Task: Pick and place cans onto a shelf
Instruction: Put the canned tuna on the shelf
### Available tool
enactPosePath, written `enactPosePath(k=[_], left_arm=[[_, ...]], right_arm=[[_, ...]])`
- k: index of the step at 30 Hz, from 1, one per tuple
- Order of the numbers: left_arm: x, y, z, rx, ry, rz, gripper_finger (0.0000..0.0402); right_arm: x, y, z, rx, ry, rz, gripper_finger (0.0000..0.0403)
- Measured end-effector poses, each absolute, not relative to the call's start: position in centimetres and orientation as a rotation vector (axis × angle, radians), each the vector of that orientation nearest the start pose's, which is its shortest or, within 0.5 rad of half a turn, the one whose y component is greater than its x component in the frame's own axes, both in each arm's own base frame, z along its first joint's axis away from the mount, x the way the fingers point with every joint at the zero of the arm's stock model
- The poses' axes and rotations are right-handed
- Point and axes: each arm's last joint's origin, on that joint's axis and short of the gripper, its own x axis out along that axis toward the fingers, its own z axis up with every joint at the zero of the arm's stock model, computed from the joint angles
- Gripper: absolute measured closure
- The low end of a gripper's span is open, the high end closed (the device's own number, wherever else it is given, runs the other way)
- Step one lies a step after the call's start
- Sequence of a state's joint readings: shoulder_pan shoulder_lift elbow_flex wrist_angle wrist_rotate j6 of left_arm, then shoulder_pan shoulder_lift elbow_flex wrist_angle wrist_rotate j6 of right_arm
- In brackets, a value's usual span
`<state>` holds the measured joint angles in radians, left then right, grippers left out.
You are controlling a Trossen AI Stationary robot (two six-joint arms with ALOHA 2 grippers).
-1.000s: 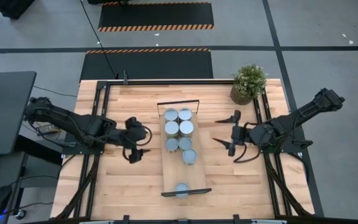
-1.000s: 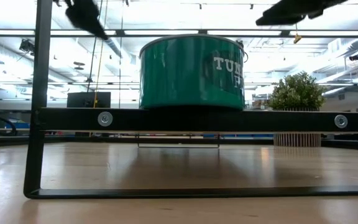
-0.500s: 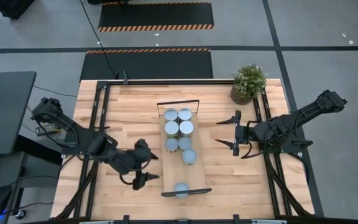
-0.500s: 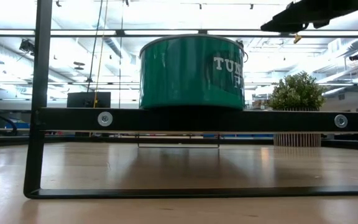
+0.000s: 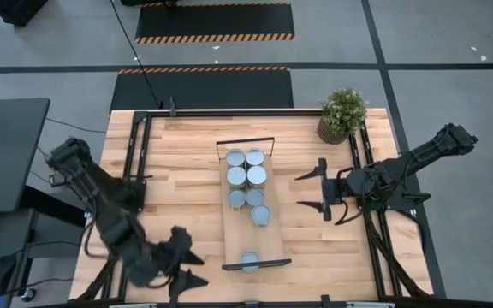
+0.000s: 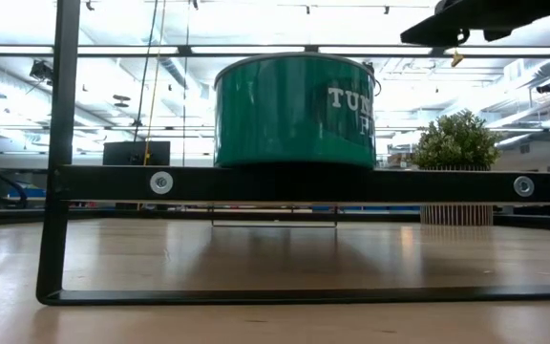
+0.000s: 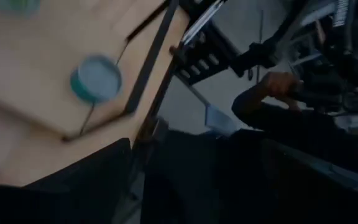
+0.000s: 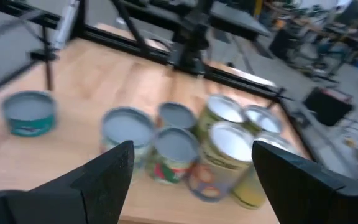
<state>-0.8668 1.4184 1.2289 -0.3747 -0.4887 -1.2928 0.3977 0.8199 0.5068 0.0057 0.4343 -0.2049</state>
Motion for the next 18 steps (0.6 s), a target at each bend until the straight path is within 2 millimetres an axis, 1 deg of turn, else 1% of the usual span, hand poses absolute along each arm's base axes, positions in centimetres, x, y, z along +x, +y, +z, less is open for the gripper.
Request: enactPosePath(k=[3,6,7,9,12,15,18], left_arm=[[20.8,-24.3,31.3,-0.945,0.600,0.049,0.0040],[20.6,-24.9,29.3,-0.916,0.607,0.173,0.0040],[20.6,-24.8,28.9,-0.915,0.600,0.204,0.0040],[20.5,-24.7,28.5,-0.895,0.586,0.255,0.0040],[20.4,-24.4,27.7,-0.811,0.593,0.307,0.0040],[20.3,-24.2,27.7,-0.785,0.599,0.312,0.0040],[20.3,-24.2,27.7,-0.739,0.587,0.307,0.0040]], right_arm=[[17.5,6.3,24.6,-0.309,0.298,0.035,0.0070],[18.1,7.2,24.1,-0.323,0.307,0.050,0.0070],[18.2,7.5,23.9,-0.334,0.305,0.055,0.0070],[18.6,8.4,23.9,-0.352,0.312,0.067,0.0070],[19.4,10.1,24.4,-0.358,0.316,0.107,0.0070],[19.8,11.6,24.5,-0.385,0.326,0.130,0.0070],[19.8,12.6,24.9,-0.390,0.312,0.146,0.0070]])
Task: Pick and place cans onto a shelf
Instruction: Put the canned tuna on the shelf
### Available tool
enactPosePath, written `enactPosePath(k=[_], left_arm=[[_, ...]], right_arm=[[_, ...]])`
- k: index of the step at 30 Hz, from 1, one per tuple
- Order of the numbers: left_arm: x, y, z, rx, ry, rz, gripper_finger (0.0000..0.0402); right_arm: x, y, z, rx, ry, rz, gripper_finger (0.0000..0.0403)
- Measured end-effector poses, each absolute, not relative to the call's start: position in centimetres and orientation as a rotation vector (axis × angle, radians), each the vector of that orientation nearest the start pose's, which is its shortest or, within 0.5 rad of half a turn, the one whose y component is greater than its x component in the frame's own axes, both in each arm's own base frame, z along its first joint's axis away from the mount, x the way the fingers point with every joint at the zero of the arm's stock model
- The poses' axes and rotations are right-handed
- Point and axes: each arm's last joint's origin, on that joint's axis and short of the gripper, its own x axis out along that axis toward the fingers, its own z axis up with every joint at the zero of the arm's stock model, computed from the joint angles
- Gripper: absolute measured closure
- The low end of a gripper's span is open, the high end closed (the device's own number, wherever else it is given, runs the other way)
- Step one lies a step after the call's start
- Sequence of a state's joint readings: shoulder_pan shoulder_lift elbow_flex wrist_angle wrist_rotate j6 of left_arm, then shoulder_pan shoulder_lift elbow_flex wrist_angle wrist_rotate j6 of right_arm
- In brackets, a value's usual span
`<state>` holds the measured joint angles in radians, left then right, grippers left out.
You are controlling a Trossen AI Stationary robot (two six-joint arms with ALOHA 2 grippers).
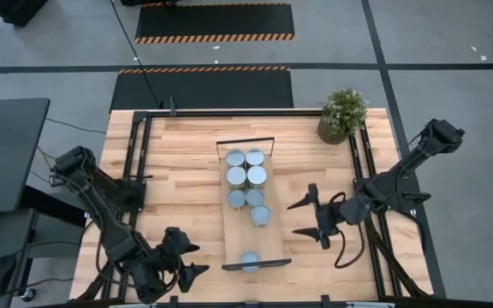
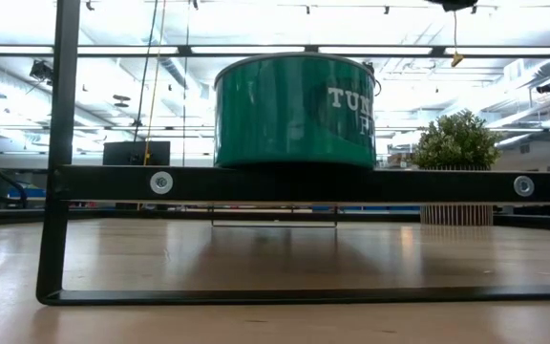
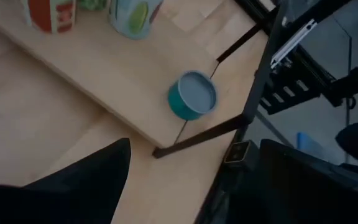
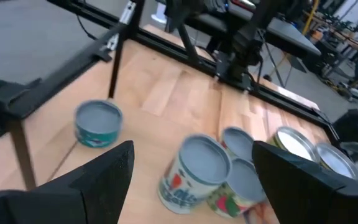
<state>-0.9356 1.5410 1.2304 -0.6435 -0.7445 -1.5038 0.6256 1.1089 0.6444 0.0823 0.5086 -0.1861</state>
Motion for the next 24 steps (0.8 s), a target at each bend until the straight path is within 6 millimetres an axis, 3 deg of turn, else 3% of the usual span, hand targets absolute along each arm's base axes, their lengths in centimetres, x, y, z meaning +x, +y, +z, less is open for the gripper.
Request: enactPosePath(k=[6,14,24], left_arm=[[20.0,-23.5,27.4,-0.529,0.575,0.336,0.0040],[20.1,-22.0,26.6,-0.186,0.515,0.405,0.0040],[22.8,-17.1,22.9,0.149,0.631,0.522,0.0040]], right_arm=[[19.5,12.5,25.9,-0.366,0.275,0.146,0.0070],[20.0,10.3,26.9,-0.345,0.248,0.063,0.0070],[22.0,5.7,27.1,-0.250,0.253,-0.031,0.0071]])
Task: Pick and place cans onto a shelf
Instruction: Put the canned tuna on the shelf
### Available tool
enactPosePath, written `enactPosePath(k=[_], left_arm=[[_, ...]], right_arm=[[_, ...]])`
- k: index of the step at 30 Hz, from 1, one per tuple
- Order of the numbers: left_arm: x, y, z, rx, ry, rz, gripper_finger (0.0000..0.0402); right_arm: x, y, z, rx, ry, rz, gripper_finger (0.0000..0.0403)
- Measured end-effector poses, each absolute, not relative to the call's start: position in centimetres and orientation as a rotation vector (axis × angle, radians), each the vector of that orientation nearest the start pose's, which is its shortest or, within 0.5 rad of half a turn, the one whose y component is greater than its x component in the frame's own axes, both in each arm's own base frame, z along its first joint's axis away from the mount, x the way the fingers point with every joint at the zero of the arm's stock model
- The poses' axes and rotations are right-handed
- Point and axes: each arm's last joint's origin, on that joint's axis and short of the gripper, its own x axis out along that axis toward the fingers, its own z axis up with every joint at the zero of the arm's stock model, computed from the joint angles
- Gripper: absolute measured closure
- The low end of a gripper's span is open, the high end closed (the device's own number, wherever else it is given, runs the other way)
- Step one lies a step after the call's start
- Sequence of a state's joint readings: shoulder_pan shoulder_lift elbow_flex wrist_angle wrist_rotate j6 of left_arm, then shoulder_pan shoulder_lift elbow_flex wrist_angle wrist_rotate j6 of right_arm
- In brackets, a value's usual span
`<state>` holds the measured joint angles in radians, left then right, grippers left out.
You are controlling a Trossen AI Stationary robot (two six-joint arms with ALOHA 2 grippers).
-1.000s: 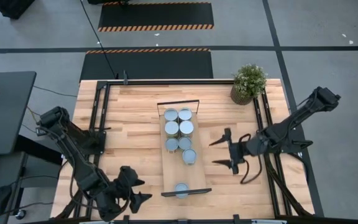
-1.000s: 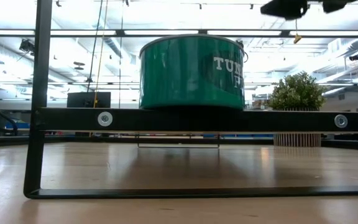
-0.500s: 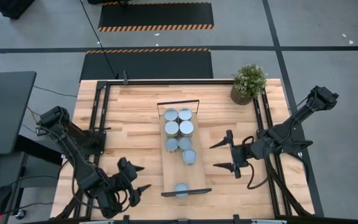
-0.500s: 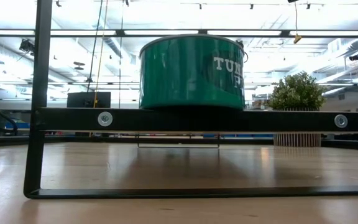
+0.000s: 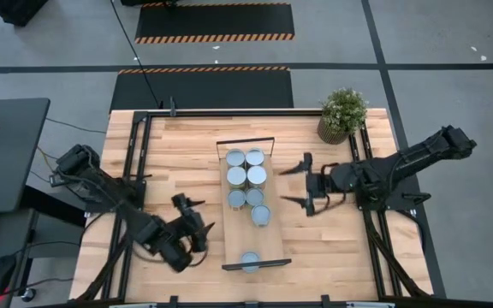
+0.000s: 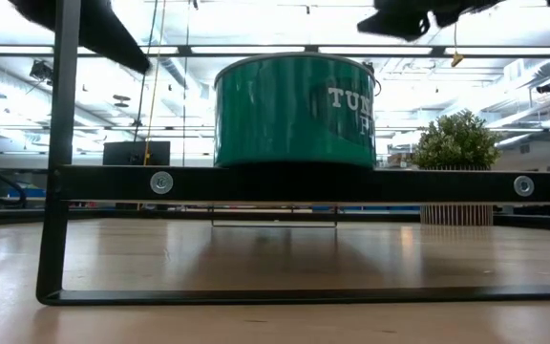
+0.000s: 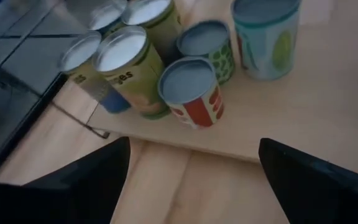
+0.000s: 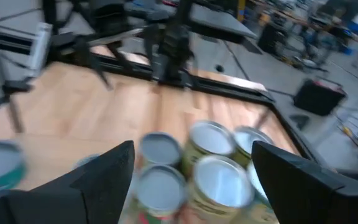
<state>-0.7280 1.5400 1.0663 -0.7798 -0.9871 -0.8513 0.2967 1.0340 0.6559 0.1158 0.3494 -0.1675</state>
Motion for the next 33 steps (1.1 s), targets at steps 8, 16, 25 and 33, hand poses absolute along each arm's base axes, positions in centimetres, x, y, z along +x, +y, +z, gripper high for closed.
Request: enactPosePath(k=[8,16,25,33], left_arm=[[27.2,-12.7,23.7,0.173,0.798,0.270,0.0040],[29.8,-8.6,25.9,0.128,0.728,-0.026,0.0040],[31.1,-7.5,25.6,0.325,0.667,-0.254,0.0040],[30.9,-8.7,25.4,0.489,0.644,-0.347,0.0040]], right_arm=[[22.3,4.2,27.0,-0.208,0.268,-0.100,0.0077],[22.0,5.1,26.6,-0.102,0.297,-0.049,0.0077],[22.1,6.0,26.3,0.016,0.283,-0.149,0.0077],[23.5,6.5,25.5,0.145,0.254,-0.195,0.0077]])
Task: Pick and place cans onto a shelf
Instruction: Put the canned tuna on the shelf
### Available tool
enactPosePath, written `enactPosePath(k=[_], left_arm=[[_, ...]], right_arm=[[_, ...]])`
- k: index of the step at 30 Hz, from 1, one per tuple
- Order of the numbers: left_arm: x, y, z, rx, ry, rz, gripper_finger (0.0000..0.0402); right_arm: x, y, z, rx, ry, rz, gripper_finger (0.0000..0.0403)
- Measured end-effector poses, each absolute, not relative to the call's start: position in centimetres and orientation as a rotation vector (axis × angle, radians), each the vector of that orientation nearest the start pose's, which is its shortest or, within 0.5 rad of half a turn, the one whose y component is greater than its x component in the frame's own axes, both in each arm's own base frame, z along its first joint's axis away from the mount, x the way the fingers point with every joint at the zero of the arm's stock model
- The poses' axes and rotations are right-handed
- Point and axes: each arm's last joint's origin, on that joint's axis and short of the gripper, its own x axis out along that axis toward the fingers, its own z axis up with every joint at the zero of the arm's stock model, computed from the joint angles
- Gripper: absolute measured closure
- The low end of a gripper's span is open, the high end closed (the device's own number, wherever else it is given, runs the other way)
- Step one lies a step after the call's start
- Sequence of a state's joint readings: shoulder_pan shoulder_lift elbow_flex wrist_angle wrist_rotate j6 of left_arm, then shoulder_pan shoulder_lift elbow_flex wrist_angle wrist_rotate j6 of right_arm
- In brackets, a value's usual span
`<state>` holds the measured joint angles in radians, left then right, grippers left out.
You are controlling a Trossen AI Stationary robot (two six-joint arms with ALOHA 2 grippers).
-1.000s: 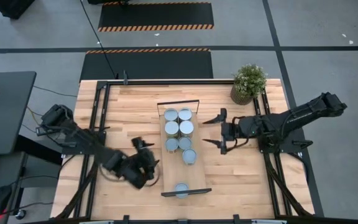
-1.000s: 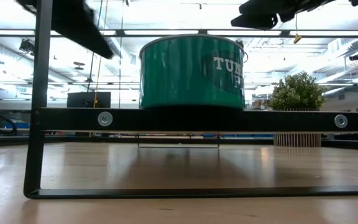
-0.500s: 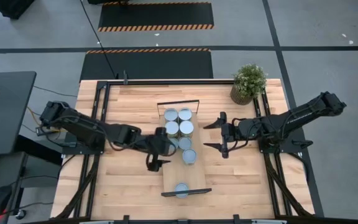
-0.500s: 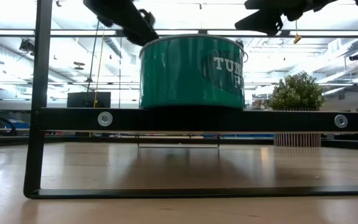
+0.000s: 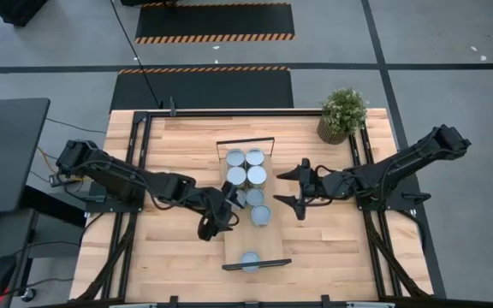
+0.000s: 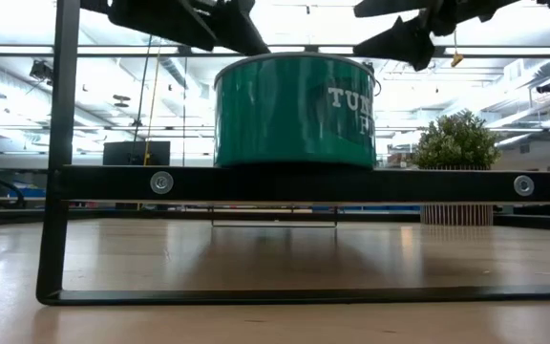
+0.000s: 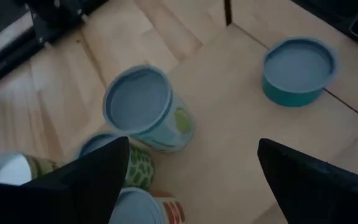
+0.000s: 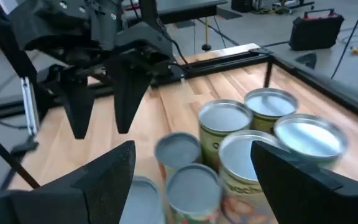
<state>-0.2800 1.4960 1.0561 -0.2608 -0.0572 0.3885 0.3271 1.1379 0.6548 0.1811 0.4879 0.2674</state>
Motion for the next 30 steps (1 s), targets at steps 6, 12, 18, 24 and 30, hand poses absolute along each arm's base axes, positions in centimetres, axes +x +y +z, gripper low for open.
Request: enactPosePath(k=[6,12,18,24,30], left_arm=[[30.4,-9.2,25.3,0.513,0.675,-0.379,0.0040],[29.8,-10.3,25.1,0.515,0.706,-0.403,0.0049],[28.6,-11.0,25.2,0.506,0.760,-0.399,0.0079],[28.1,-11.7,25.3,0.434,0.775,-0.389,0.0104],[28.0,-11.8,25.3,0.360,0.797,-0.364,0.0108]], right_arm=[[24.8,8.7,25.2,0.165,0.206,-0.190,0.0078],[26.9,12.6,27.8,0.099,0.195,-0.138,0.0078],[29.0,17.1,29.1,0.057,0.264,-0.062,0.0079],[29.9,21.6,29.9,0.031,0.259,-0.004,0.0079],[30.3,24.6,29.1,0.006,0.273,0.008,0.0079]])
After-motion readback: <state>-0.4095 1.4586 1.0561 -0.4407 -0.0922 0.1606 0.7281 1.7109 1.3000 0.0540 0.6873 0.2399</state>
